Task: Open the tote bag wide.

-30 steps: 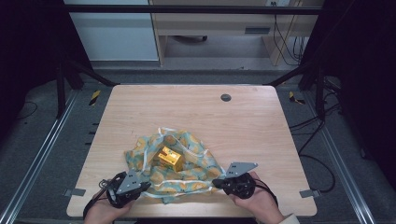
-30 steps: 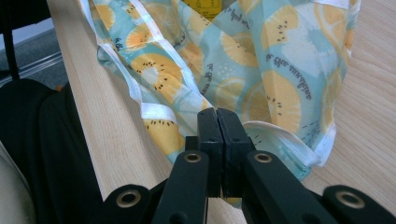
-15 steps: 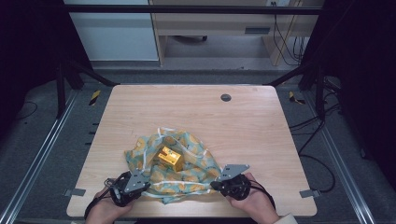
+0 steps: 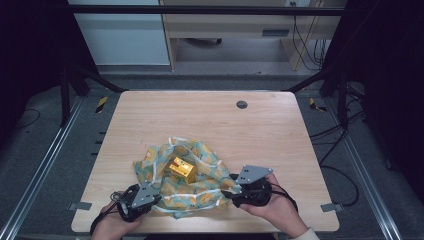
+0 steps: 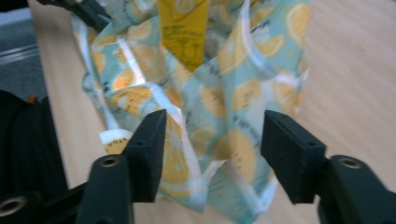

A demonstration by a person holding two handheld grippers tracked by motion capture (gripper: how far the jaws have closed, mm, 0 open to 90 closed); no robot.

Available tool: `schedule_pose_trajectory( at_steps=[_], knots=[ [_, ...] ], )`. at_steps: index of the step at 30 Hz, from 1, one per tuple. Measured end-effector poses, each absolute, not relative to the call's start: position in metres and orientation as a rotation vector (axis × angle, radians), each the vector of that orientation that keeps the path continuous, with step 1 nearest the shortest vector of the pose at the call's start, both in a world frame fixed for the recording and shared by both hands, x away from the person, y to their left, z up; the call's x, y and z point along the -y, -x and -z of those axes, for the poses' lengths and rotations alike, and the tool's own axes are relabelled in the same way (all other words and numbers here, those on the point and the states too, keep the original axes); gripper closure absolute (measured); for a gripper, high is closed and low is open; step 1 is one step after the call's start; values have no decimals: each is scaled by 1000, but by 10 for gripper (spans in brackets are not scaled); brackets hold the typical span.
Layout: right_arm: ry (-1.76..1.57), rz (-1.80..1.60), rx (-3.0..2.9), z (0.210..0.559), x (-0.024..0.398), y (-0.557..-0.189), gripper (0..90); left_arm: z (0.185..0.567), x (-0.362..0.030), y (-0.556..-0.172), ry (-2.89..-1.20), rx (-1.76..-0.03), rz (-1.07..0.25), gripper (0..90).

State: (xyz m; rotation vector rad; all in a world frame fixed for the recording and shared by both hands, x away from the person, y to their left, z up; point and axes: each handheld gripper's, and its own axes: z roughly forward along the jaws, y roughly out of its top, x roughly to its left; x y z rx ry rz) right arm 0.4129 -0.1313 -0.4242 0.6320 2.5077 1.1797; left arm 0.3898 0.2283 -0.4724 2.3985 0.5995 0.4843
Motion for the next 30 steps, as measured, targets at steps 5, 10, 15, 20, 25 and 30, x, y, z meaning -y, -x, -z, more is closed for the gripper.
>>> schedule_pose_trajectory(
  at_steps=[5, 10, 15, 20, 25, 30],
  knots=[
    [-603, -1190, -2502, 410, 133, -418, 368, 473, -230, -390, -2398, -617, -490, 895],
    [-652, -1224, -2486, 404, 144, -416, 361, 473, -229, -391, -2406, -616, -493, 891],
    [-703, -1247, -2468, 399, 151, -421, 360, 472, -230, -391, -2395, -621, -496, 887],
    [-700, -1232, -2475, 396, 139, -436, 378, 471, -230, -390, -2379, -623, -496, 879],
    [-651, -1213, -2511, 399, 111, -456, 467, 471, -230, -390, -2372, -624, -500, 873],
    [-622, -1169, -2562, 412, 82, -478, 504, 470, -231, -390, -2365, -627, -505, 867]
  ],
)
